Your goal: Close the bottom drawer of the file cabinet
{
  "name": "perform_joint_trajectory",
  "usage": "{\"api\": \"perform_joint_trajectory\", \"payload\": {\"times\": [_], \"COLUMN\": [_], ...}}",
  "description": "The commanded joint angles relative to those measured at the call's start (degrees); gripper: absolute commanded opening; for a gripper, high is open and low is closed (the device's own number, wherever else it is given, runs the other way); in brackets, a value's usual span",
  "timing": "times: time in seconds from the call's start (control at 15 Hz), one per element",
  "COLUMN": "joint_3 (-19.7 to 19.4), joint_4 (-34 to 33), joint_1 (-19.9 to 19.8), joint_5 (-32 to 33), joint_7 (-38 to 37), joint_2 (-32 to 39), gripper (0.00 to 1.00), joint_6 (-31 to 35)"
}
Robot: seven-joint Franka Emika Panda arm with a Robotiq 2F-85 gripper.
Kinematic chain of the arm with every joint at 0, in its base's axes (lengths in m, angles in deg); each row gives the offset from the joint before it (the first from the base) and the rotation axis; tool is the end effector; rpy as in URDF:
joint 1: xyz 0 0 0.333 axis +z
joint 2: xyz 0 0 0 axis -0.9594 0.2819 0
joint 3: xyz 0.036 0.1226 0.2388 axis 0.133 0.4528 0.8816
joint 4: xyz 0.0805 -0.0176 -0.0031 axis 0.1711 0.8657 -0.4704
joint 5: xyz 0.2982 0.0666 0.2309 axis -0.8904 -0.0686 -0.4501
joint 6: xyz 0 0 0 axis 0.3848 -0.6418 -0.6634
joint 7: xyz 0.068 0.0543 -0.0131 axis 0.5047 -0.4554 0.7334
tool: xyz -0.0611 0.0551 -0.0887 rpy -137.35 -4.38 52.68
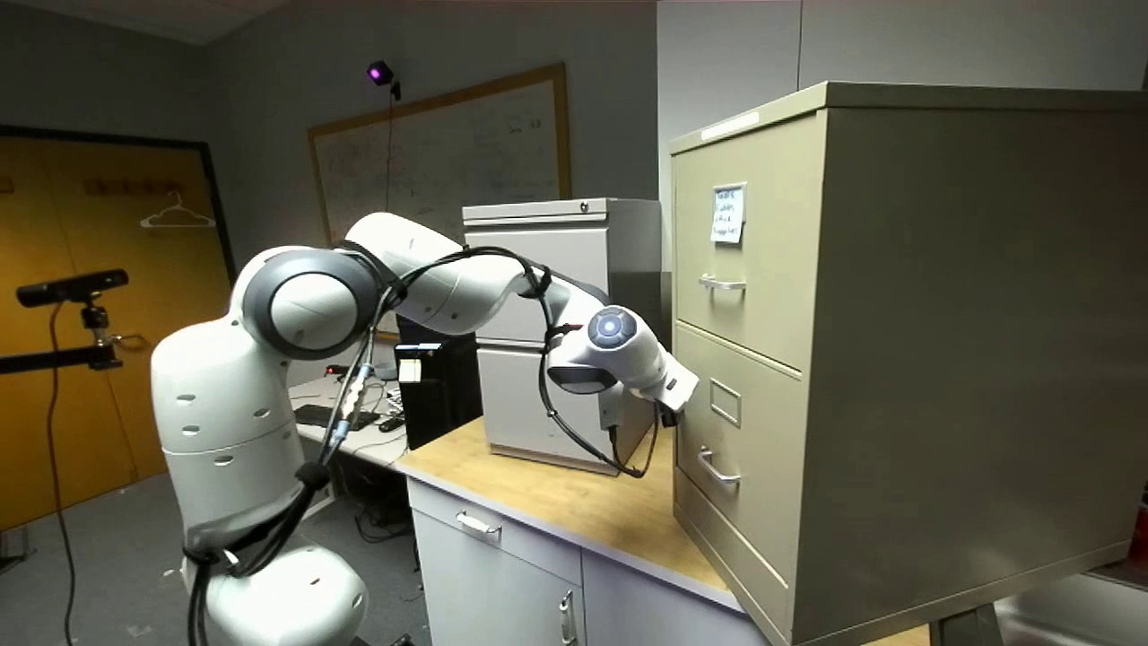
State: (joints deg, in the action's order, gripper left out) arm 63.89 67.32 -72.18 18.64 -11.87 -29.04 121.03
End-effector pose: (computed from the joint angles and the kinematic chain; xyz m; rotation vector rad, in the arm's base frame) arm 0.5183 -0.2344 0.4091 -2.0879 1.3608 -0.9685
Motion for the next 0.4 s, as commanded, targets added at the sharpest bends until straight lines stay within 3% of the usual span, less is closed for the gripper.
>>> {"api": "perform_joint_trajectory", "payload": {"times": [0.0, 0.33], "joint_3": [-2.0, -1.9], "joint_4": [-11.8, -11.7], "joint_1": [-1.8, -1.8], "joint_5": [-5.4, -3.9], "joint_7": [1.1, 0.7], "joint_2": [9.7, 10.0], "gripper": [0.0, 0.0], "joint_6": [1.9, 2.4]}}
